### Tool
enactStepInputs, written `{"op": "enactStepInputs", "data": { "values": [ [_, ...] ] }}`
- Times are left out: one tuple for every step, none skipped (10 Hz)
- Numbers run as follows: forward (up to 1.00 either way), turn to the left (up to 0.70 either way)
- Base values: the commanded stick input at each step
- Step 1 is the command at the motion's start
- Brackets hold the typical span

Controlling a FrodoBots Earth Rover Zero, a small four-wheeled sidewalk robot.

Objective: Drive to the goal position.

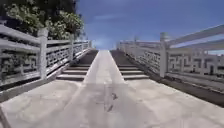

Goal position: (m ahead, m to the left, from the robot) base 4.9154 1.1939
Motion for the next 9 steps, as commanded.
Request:
{"op": "enactStepInputs", "data": {
  "values": [
    [0.70, 0.00],
    [0.70, 0.00],
    [0.70, 0.00],
    [0.70, 0.00],
    [0.70, 0.00],
    [0.70, 0.00],
    [0.70, 0.00],
    [0.70, 0.00],
    [0.70, 0.00]
  ]
}}
